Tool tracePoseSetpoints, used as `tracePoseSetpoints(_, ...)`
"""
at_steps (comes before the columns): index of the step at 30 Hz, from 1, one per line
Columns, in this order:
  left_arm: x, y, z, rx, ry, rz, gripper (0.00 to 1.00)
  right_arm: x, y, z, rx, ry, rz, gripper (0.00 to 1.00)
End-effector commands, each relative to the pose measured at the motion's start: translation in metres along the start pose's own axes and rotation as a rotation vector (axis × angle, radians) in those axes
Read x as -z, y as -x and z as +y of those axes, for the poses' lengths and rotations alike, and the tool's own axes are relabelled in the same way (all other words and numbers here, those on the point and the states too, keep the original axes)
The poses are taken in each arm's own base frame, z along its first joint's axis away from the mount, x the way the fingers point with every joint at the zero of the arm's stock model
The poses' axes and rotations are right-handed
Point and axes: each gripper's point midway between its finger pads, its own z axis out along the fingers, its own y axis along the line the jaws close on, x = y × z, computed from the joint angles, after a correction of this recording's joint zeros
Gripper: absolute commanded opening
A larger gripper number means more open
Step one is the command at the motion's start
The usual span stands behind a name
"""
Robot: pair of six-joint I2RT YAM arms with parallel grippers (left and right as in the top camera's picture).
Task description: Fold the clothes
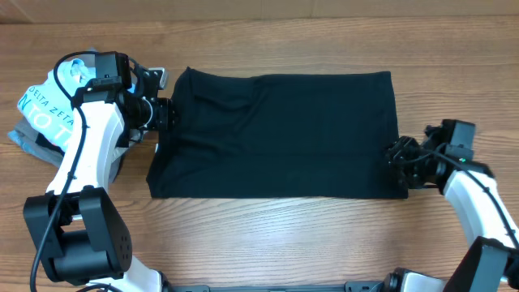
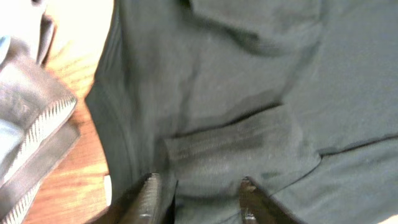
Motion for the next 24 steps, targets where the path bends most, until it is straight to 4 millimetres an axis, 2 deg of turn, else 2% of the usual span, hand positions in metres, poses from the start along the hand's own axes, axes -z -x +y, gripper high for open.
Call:
tracePoseSetpoints(1, 0.009, -0.003, 0.004, -0.009, 0.041, 0.019, 0.55, 0.029, 0.024, 0.007, 0.035, 0.004, -0.053, 0.59)
tracePoseSetpoints(4, 0.009, -0.012, -0.003, 0.009, 0.005, 0.056, 0.55, 0.027, 0.011, -0.01, -0.003, -0.075, 0.0, 0.58)
tracePoseSetpoints(10, 0.015, -0.051, -0.015, 0.074, -0.041, 0.21, 0.54, 0.02, -0.014, -0.066, -0.073, -0.338, 0.109, 0.62)
tracePoseSetpoints(12, 0.019, -0.068, -0.019, 0.102, -0.051, 0.284, 0.54, 0.017, -0.024, -0.075, -0.101, -0.366, 0.167, 0.62)
tracePoseSetpoints(14, 0.019, -0.083, -0.013, 0.121, -0.01, 0.34, 0.54, 0.014, -0.034, -0.084, -0.128, -0.394, 0.225, 0.62)
tracePoseSetpoints(19, 0.011, -0.097, 0.007, 0.183, 0.101, 0.366, 0.54, 0.014, -0.045, -0.089, -0.145, -0.417, 0.272, 0.61)
tracePoseSetpoints(20, 0.007, -0.1, 0.008, 0.185, 0.101, 0.367, 0.54, 0.011, -0.042, -0.089, -0.141, -0.409, 0.256, 0.46)
tracePoseSetpoints(21, 0.005, -0.102, 0.009, 0.19, 0.106, 0.369, 0.54, 0.009, -0.039, -0.089, -0.143, -0.404, 0.241, 0.28)
tracePoseSetpoints(23, 0.002, -0.105, 0.01, 0.196, 0.111, 0.373, 0.54, 0.005, -0.028, -0.089, -0.125, -0.396, 0.193, 0.08)
tracePoseSetpoints(24, 0.002, -0.105, 0.01, 0.196, 0.114, 0.374, 0.54, 0.004, -0.025, -0.089, -0.121, -0.399, 0.179, 0.06)
